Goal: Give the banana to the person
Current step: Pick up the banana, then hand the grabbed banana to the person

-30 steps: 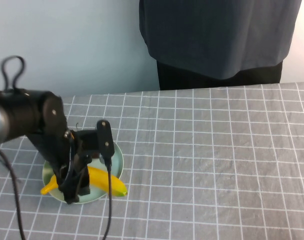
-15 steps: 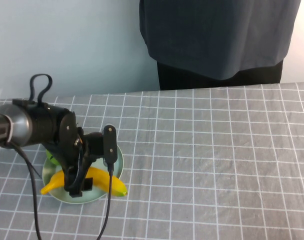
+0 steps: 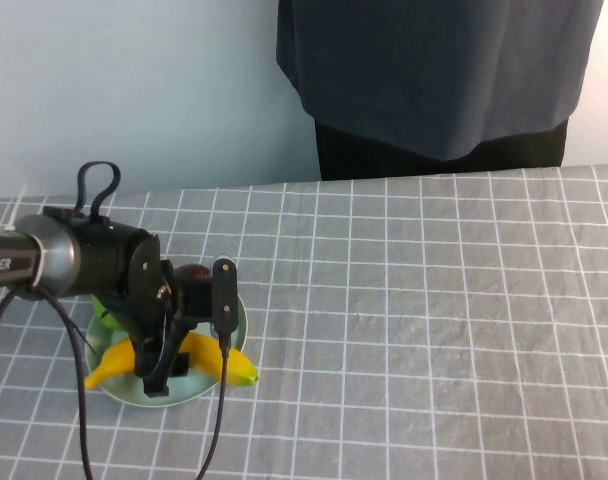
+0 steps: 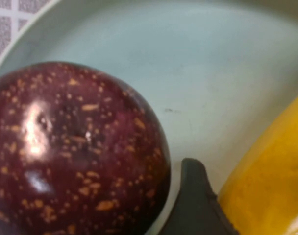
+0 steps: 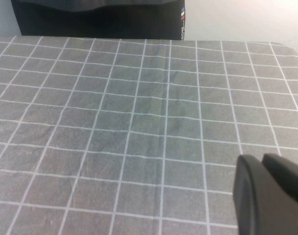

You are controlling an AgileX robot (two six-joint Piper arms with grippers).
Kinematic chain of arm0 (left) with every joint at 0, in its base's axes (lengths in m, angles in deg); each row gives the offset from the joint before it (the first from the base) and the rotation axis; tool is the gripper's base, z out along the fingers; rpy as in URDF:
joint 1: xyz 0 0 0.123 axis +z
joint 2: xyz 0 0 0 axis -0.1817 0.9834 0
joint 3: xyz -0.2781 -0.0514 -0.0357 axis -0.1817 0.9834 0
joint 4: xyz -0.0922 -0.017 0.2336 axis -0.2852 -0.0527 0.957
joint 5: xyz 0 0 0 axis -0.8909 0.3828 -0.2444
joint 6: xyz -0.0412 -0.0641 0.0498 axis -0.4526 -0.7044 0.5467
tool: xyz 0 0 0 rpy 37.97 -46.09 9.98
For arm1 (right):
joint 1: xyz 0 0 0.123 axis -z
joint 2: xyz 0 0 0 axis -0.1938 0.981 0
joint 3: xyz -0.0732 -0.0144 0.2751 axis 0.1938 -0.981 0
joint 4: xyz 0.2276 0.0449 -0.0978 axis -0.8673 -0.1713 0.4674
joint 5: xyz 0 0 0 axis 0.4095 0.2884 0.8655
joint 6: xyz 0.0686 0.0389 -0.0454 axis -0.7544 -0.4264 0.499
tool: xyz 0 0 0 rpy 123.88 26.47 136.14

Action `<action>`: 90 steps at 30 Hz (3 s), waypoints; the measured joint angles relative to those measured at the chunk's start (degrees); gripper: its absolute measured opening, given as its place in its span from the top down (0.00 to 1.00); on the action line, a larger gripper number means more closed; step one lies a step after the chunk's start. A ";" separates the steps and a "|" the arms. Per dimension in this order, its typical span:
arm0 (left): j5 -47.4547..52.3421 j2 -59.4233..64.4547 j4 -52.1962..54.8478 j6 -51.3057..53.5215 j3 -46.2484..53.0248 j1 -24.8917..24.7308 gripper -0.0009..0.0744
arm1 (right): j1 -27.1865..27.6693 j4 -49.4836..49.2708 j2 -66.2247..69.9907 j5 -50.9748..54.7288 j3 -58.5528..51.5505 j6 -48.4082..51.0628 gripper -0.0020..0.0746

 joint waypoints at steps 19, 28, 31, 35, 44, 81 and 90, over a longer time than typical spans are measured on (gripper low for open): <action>7.87 -17.82 -3.89 -5.55 -1.44 -5.72 0.58 | 0.00 0.00 0.00 0.00 0.00 0.00 0.98; -11.66 -16.36 -8.30 -13.70 -13.96 -12.82 0.59 | 0.00 0.00 0.00 0.00 0.00 0.00 0.98; -14.06 -12.21 -8.30 -16.53 -19.72 -13.33 0.59 | 0.00 0.00 0.00 0.00 0.00 0.00 0.98; -13.26 -7.43 -8.30 -21.01 -25.76 -13.33 0.59 | 0.00 0.00 0.00 0.00 0.00 0.00 0.98; -6.20 -5.17 -7.24 -24.45 -28.86 -13.33 0.59 | 0.00 0.00 0.00 0.00 0.00 0.00 0.98; -5.11 -1.22 13.76 -39.72 -29.63 -9.65 0.41 | 0.00 0.00 0.00 0.00 0.00 0.00 0.98; 7.55 -12.55 13.66 -46.15 -29.25 -10.05 0.28 | 0.00 0.00 0.00 0.00 0.00 0.00 0.98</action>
